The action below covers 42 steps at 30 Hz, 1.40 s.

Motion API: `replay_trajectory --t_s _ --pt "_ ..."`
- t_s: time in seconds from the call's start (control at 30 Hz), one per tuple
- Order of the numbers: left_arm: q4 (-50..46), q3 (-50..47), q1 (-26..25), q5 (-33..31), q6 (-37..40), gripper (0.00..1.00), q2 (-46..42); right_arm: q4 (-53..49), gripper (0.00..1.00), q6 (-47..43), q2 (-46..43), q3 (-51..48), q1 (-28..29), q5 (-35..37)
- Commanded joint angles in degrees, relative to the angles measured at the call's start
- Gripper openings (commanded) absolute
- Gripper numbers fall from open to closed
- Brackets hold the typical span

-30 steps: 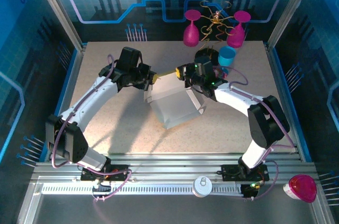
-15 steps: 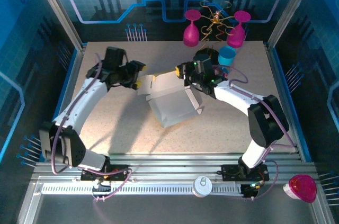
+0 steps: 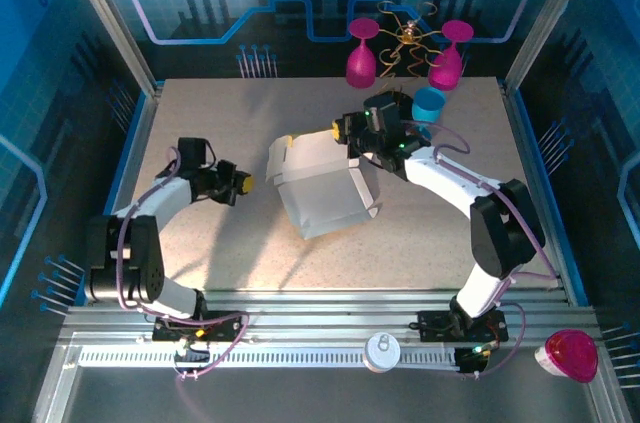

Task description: Fold the paper box

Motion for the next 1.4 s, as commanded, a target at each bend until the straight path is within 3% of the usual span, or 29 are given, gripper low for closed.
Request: replay_trajectory --t_s 0.0,0.2,0.47,0.57,0.83,1.37 --pt "11.21 -2.07 -1.27 5.95 -3.51 0.0 2.33 -0.94 0.0 1.42 -0.72 2.08 -1.0 1.0" --pt "13.57 -2.0 -3.55 6.53 -3.03 0.0 6.27 0.03 0.0 2.77 -0.48 2.21 -1.42 1.17" --pt "37.57 -8.91 -3.91 8.4 -15.46 0.09 10.32 1.35 0.0 3.92 -0.19 2.26 -2.56 0.3" --pt "42.55 -9.98 -3.98 8.16 -18.02 0.12 10.54 0.66 0.0 4.05 -0.63 2.6 -3.14 0.16" --pt "44.7 -12.14 -3.99 7.89 -18.38 0.27 6.89 -0.46 0.0 5.97 -2.11 2.43 -3.87 0.47" --pt "58.07 -13.34 -6.74 7.89 -24.62 0.41 10.86 0.7 0.0 7.46 -1.77 2.63 -4.63 -0.01"
